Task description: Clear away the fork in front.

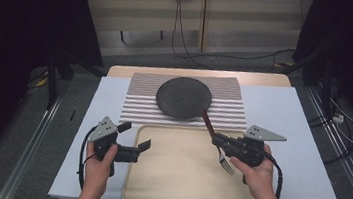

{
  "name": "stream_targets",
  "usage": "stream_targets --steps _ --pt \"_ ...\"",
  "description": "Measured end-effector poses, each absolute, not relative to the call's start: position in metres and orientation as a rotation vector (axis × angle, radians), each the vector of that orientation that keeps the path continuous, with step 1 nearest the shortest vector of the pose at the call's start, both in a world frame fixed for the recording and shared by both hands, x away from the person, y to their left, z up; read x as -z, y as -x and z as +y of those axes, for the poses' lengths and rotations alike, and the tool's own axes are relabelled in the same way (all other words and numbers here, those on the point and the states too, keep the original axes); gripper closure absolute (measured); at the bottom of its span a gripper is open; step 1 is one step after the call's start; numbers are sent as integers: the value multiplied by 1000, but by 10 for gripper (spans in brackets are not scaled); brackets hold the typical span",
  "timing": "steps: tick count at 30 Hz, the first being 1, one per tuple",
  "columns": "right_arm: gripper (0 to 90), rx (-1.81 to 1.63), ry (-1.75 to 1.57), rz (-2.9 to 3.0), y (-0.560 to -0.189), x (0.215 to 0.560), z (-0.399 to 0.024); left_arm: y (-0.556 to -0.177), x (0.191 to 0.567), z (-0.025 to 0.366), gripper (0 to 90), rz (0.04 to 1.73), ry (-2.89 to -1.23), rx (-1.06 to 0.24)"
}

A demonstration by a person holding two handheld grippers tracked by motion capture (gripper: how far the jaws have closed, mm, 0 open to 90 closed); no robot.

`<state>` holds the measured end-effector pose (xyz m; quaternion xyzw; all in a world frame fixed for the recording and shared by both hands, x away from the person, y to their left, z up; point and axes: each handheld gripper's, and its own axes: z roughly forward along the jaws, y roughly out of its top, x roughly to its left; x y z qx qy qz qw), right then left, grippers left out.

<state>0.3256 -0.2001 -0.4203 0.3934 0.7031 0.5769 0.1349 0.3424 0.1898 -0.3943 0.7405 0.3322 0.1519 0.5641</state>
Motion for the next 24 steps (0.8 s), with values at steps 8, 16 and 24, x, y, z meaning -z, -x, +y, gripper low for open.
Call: stream_targets --steps 8,16,24 --pt "783 -1686 -1115 2041 -327 419 -195 -347 385 169 25 754 -1749 -349" --pt "783 -1712 -1097 2045 -326 419 -190 -351 386 147 25 733 -1760 -330" --pt "784 -1728 -1072 2079 -326 419 -180 -356 386 124 29 753 -1755 -306"
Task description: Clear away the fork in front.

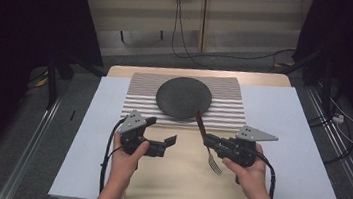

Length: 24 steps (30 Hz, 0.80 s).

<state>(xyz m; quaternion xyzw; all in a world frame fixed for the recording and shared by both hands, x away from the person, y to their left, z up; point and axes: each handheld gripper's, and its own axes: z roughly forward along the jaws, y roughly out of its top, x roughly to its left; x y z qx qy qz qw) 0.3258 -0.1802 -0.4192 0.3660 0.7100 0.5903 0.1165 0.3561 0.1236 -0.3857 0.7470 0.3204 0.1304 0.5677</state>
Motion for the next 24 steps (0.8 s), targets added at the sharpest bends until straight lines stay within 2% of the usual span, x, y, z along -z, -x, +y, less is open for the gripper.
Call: stream_targets --steps 8,10,13,17,19,21,23,24 --pt "784 -1727 -1048 2093 -325 420 -170 -360 384 99 56 796 -1713 -209" --pt "784 -1719 -1041 2099 -325 420 -166 -360 384 93 136 800 -1710 -203" --pt "784 -1706 -1022 2111 -324 420 -163 -360 384 86 208 828 -1696 -181" --pt "784 -1697 -1009 2109 -321 419 -160 -359 385 79 368 803 -1692 -146" --pt "783 -1704 -1004 2111 -321 419 -159 -359 386 75 400 803 -1684 -123" --pt "783 -1712 -1005 2105 -320 418 -158 -359 386 72 523 797 -1677 -121" --pt "781 -1728 -996 2098 -318 416 -156 -360 386 71 709 791 -1635 -55" --pt "779 -1736 -999 2086 -317 414 -155 -361 385 71 767 789 -1622 -8"
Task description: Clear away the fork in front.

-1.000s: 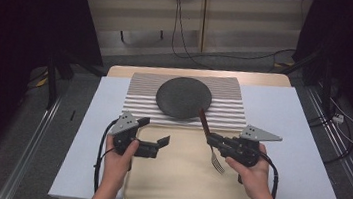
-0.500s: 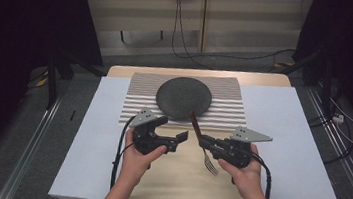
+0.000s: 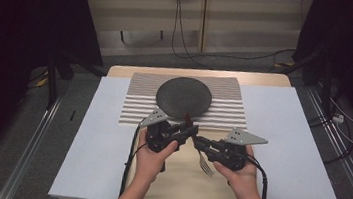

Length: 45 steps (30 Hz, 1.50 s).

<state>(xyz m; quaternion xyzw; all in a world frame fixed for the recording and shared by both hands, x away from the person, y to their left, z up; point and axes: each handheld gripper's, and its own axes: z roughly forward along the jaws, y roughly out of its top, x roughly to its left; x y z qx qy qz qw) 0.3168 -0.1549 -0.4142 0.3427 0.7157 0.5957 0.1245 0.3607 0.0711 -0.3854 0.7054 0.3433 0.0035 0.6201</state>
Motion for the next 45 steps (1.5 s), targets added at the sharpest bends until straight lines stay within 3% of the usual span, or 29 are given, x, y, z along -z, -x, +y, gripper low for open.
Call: stream_targets --steps 2,4,7,19,22,32,45 --pt "768 -1732 -1000 2084 -315 413 -154 -361 382 71 800 774 -1651 -20" --pt "625 -1678 -976 2058 -311 410 -152 -361 378 75 809 771 -1645 14" --pt "608 -1652 -959 2053 -308 407 -158 -361 372 82 809 758 -1663 6" --pt "374 -1600 -1046 1975 -307 414 -193 -367 365 120 808 800 -1714 12" --pt "237 -1614 -1076 1939 -308 416 -201 -368 365 127 808 816 -1723 17" --pt "157 -1556 -1115 1898 -305 418 -224 -370 372 146 808 854 -1764 45" --pt "142 -1520 -1142 1886 -301 423 -239 -372 378 175 808 902 -1810 63"
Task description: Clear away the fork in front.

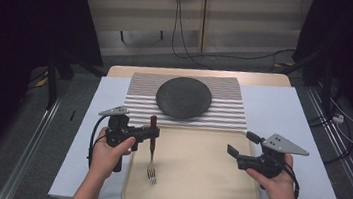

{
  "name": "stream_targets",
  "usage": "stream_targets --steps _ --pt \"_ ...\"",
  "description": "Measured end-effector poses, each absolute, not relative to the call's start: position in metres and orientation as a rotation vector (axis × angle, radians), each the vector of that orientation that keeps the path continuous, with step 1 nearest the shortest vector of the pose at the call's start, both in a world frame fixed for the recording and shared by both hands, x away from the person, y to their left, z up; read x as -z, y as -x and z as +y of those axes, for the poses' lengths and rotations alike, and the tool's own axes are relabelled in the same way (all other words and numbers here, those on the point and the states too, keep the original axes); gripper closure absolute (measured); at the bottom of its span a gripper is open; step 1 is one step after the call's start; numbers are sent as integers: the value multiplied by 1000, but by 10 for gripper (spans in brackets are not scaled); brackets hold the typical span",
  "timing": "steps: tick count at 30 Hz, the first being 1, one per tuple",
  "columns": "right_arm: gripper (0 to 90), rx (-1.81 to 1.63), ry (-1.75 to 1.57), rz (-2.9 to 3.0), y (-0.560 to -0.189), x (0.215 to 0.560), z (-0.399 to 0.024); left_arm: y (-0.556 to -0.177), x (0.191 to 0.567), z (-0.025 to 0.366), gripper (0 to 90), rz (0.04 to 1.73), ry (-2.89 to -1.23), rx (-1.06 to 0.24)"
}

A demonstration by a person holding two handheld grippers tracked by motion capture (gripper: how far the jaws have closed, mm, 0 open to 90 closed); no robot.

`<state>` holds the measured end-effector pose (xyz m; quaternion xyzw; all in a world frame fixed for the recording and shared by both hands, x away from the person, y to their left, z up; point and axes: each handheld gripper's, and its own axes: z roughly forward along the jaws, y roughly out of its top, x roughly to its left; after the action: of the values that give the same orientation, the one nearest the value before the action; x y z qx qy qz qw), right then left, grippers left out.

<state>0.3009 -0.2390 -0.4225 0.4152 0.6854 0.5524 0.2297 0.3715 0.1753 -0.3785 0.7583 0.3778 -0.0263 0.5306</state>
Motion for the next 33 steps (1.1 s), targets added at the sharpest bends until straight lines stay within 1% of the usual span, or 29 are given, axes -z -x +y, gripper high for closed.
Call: stream_targets --steps 6,14,21,27,33 --pt "129 -1517 -1162 1878 -301 423 -241 -371 389 186 808 927 -1777 93" --pt "129 -1509 -1172 1880 -300 425 -243 -376 404 193 779 937 -1768 22" --pt "130 -1508 -1180 1883 -299 428 -244 -379 422 193 744 956 -1785 -11" --pt "131 -1511 -1181 1886 -298 429 -244 -380 431 192 705 954 -1826 -74" --pt "131 -1505 -1185 1884 -298 430 -246 -380 436 192 684 964 -1835 -89"
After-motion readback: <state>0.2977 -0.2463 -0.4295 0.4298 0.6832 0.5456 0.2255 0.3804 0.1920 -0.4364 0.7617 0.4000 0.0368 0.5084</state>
